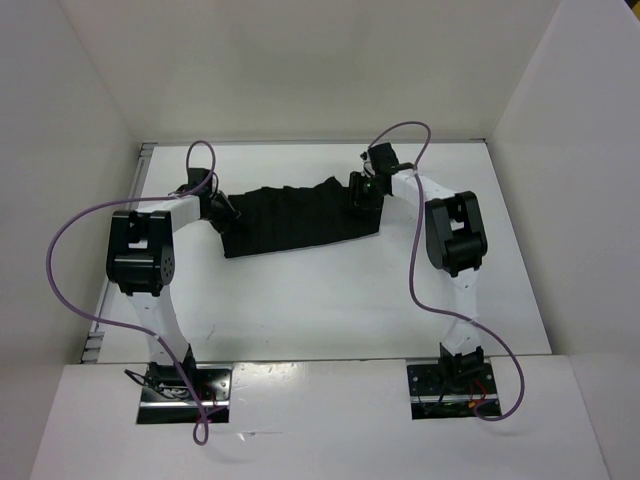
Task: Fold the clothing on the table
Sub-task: Fold the skirt
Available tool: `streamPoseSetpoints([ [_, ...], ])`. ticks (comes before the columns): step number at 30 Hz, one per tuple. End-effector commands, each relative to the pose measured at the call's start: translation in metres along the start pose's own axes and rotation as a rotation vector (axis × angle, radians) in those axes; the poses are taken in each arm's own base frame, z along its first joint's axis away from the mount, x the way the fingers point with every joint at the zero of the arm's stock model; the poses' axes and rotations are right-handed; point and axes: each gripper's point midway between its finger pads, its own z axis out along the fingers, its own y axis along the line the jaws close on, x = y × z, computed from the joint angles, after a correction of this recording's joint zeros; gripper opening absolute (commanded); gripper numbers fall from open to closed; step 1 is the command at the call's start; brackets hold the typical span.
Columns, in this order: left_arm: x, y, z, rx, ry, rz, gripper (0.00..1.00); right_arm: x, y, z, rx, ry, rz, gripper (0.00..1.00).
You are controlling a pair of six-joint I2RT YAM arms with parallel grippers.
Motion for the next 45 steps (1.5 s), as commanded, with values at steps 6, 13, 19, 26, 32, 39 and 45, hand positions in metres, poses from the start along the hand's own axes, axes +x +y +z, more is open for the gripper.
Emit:
streamPoseSetpoints([
  [6, 0.006, 0.02, 0.014, -0.069, 0.017, 0.02, 0.0, 0.004, -0.02, -0.006, 0.113, -0.039, -0.029, 0.52],
  [13, 0.007, 0.018, 0.014, -0.062, 0.023, 0.02, 0.0, -0.007, -0.02, -0.015, 0.117, -0.078, -0.029, 0.53],
  [19, 0.007, 0.018, 0.014, -0.062, 0.023, 0.02, 0.0, -0.011, -0.027, -0.019, 0.122, -0.093, -0.007, 0.53],
  [26, 0.007, 0.018, 0.014, -0.062, 0.023, 0.02, 0.0, -0.006, -0.028, -0.014, 0.092, -0.066, 0.005, 0.53],
  [32, 0.007, 0.018, 0.014, -0.062, 0.023, 0.02, 0.0, 0.011, -0.012, -0.012, -0.013, -0.001, 0.021, 0.18],
  [39, 0.007, 0.018, 0.014, -0.062, 0.023, 0.02, 0.0, -0.008, 0.002, -0.047, -0.007, -0.075, 0.017, 0.0],
  [45, 0.007, 0.018, 0.014, -0.062, 0.023, 0.02, 0.0, -0.018, 0.012, -0.1, 0.034, -0.167, 0.031, 0.0],
])
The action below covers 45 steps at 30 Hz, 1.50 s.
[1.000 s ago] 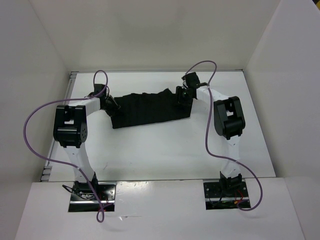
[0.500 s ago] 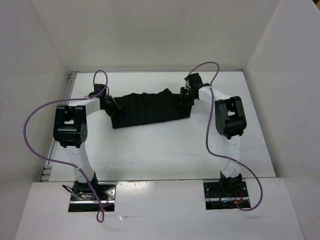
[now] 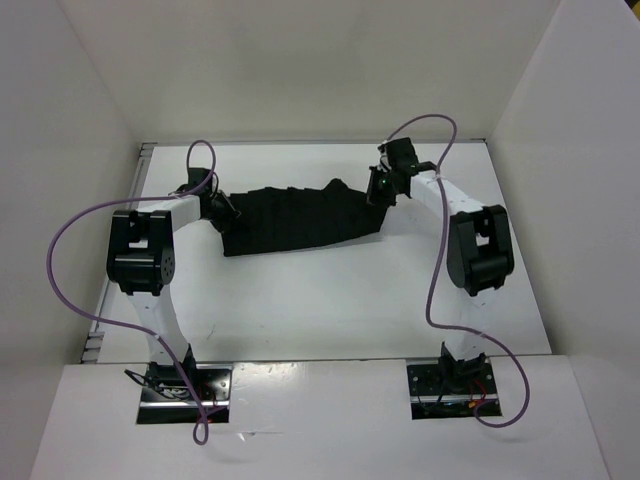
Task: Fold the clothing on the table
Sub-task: Fold the skirt
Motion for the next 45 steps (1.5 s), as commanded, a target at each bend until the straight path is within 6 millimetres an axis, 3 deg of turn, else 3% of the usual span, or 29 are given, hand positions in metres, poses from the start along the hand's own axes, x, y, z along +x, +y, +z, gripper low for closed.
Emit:
streamPoseSetpoints([
  [1, 0.008, 0.02, 0.013, -0.071, 0.023, 0.015, 0.0, -0.02, 0.013, -0.054, 0.023, -0.114, 0.006, 0.0],
  [10, 0.011, 0.023, 0.013, -0.077, 0.03, 0.013, 0.0, 0.044, -0.031, -0.044, 0.197, 0.028, 0.141, 0.0],
  [15, 0.011, 0.023, 0.013, -0.077, 0.03, 0.013, 0.0, 0.086, -0.068, -0.043, 0.371, 0.103, 0.236, 0.0],
  [20, 0.008, 0.022, 0.011, -0.078, 0.017, 0.016, 0.0, 0.109, -0.085, -0.048, 0.465, 0.146, 0.27, 0.0],
  [21, 0.011, 0.022, 0.01, -0.075, 0.032, 0.013, 0.0, 0.113, -0.091, -0.049, 0.493, 0.162, 0.269, 0.04],
  [23, 0.011, 0.016, 0.007, -0.054, 0.036, 0.015, 0.0, 0.112, -0.093, -0.052, 0.518, 0.157, 0.279, 0.17],
  [24, 0.014, 0.01, 0.005, -0.038, 0.04, 0.025, 0.06, 0.102, -0.093, -0.058, 0.537, 0.122, 0.27, 0.25],
  [27, 0.005, -0.012, -0.02, 0.021, 0.002, 0.056, 0.3, 0.074, -0.078, -0.086, 0.521, 0.007, 0.263, 0.54],
  [28, 0.002, -0.028, -0.036, 0.057, -0.031, 0.095, 0.48, 0.068, -0.072, -0.099, 0.509, -0.015, 0.262, 0.62],
  [30, 0.004, -0.038, -0.05, 0.075, -0.044, 0.122, 0.55, 0.068, -0.067, -0.105, 0.495, -0.022, 0.263, 0.69],
  [33, 0.004, -0.063, -0.08, 0.149, -0.076, 0.176, 0.59, 0.085, -0.073, -0.101, 0.504, 0.009, 0.283, 0.81],
  [37, 0.019, -0.087, -0.099, 0.212, -0.074, 0.235, 0.6, 0.112, -0.076, -0.073, 0.465, 0.108, 0.302, 0.82],
  [45, 0.024, -0.1, -0.117, 0.259, -0.079, 0.267, 0.6, 0.108, -0.058, -0.031, 0.291, 0.147, 0.324, 0.82],
])
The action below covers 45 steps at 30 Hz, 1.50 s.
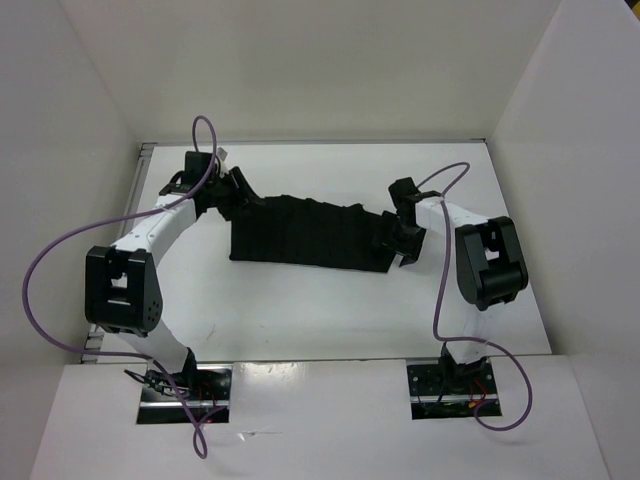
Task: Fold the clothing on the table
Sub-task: Fold the skirt
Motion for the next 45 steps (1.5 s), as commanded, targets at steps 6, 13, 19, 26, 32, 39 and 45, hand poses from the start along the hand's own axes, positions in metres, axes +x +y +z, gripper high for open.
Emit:
streamPoseSetpoints([
  [6, 0.007, -0.011, -0.009, 0.033, 0.013, 0.075, 0.61, 0.0, 0.035, 0.025, -0.189, 0.048, 0.001, 0.8],
  [13, 0.061, -0.019, 0.029, 0.049, 0.22, 0.211, 0.56, 0.006, 0.043, 0.044, -0.228, 0.103, -0.008, 0.25],
  [19, 0.112, -0.029, 0.065, 0.054, 0.402, 0.344, 0.49, -0.012, 0.041, 0.037, -0.221, 0.045, 0.006, 0.0],
  [26, 0.124, -0.042, 0.089, 0.025, 0.427, 0.402, 0.22, -0.017, 0.045, 0.027, -0.235, 0.025, 0.003, 0.0],
  [32, 0.134, -0.007, 0.109, -0.19, 0.433, 0.44, 0.08, -0.026, 0.05, 0.006, -0.248, -0.014, -0.001, 0.0],
  [39, 0.154, -0.003, 0.121, -0.187, 0.471, 0.457, 0.07, -0.053, 0.072, -0.054, -0.336, -0.125, -0.02, 0.0],
  [45, 0.186, -0.047, 0.141, 0.005, 0.552, 0.448, 0.07, -0.048, 0.107, -0.121, -0.527, -0.155, -0.104, 0.0],
])
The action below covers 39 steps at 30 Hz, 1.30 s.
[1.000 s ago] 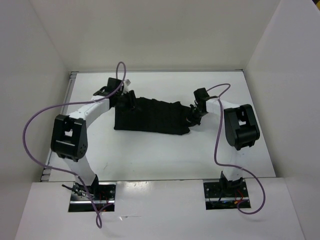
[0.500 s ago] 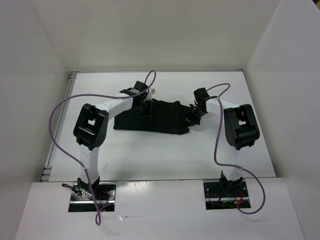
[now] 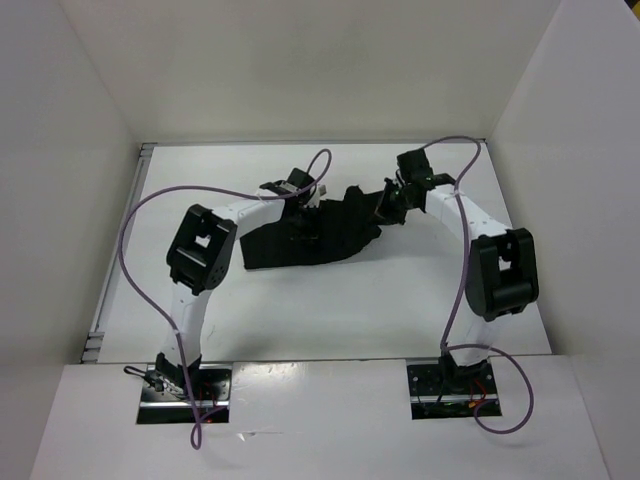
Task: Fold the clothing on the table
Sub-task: Fold the skirt
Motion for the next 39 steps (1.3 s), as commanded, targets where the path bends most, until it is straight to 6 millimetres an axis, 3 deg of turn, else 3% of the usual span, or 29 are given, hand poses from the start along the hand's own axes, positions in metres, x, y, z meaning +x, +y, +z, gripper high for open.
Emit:
streamPoseSetpoints([
  [1, 0.016, -0.032, 0.031, 0.108, 0.078, 0.037, 0.07, -0.01, 0.052, -0.049, -0.165, -0.041, -0.075, 0.0],
  [2, 0.018, -0.047, 0.034, 0.142, 0.089, 0.059, 0.07, -0.005, 0.066, -0.056, -0.196, -0.042, -0.103, 0.0],
  [5, 0.016, -0.077, 0.038, 0.227, 0.107, 0.095, 0.07, 0.002, 0.081, -0.067, -0.255, -0.027, -0.117, 0.0],
  [9, 0.008, -0.091, 0.035, 0.261, 0.097, 0.104, 0.07, 0.006, 0.09, -0.076, -0.286, -0.022, -0.123, 0.0],
  [11, -0.005, -0.088, 0.023, 0.256, 0.059, 0.098, 0.09, 0.006, 0.09, -0.076, -0.286, -0.022, -0.123, 0.0],
  [12, -0.014, -0.089, 0.008, 0.257, 0.025, 0.102, 0.11, 0.004, 0.093, -0.081, -0.297, -0.035, -0.13, 0.0],
  [15, -0.036, -0.077, -0.028, 0.228, -0.066, 0.076, 0.25, 0.005, 0.082, -0.078, -0.236, -0.039, -0.121, 0.0],
  [16, -0.047, -0.066, -0.04, 0.206, -0.099, 0.055, 0.28, 0.005, 0.081, -0.078, -0.236, -0.04, -0.131, 0.0],
  [17, -0.055, -0.064, -0.06, 0.199, -0.143, 0.054, 0.39, 0.005, 0.078, -0.077, -0.222, -0.038, -0.127, 0.0],
  [20, -0.069, -0.021, -0.085, 0.099, -0.218, -0.013, 0.46, 0.008, 0.075, -0.075, -0.215, -0.03, -0.124, 0.0],
  [21, -0.074, -0.015, -0.103, 0.08, -0.26, -0.044, 0.47, 0.006, 0.074, -0.074, -0.207, -0.037, -0.123, 0.0],
  [22, -0.082, 0.014, -0.115, 0.02, -0.301, -0.102, 0.47, 0.008, 0.073, -0.074, -0.201, -0.029, -0.119, 0.0],
  [23, -0.084, 0.027, -0.122, -0.007, -0.329, -0.132, 0.47, 0.008, 0.072, -0.074, -0.201, -0.03, -0.128, 0.0],
  [24, -0.076, 0.048, -0.127, -0.07, -0.342, -0.191, 0.46, 0.008, 0.072, -0.074, -0.201, -0.03, -0.128, 0.0],
  [26, -0.077, 0.084, -0.141, -0.136, -0.391, -0.275, 0.33, 0.01, 0.071, -0.074, -0.195, -0.022, -0.125, 0.0],
  [27, -0.061, 0.103, -0.131, -0.175, -0.356, -0.322, 0.29, 0.008, 0.073, -0.076, -0.2, -0.03, -0.137, 0.0],
  [29, -0.055, 0.13, -0.133, -0.204, -0.373, -0.401, 0.2, 0.008, 0.073, -0.076, -0.2, -0.03, -0.137, 0.0],
  [32, -0.036, 0.152, -0.12, -0.231, -0.334, -0.456, 0.15, 0.009, 0.076, -0.074, -0.202, -0.023, -0.144, 0.0],
  [37, -0.019, 0.16, -0.085, -0.212, -0.259, -0.485, 0.11, 0.01, 0.087, -0.069, -0.228, -0.007, -0.172, 0.0],
  [39, -0.011, 0.148, -0.071, -0.174, -0.222, -0.477, 0.11, 0.015, 0.099, -0.063, -0.24, 0.009, -0.197, 0.0],
])
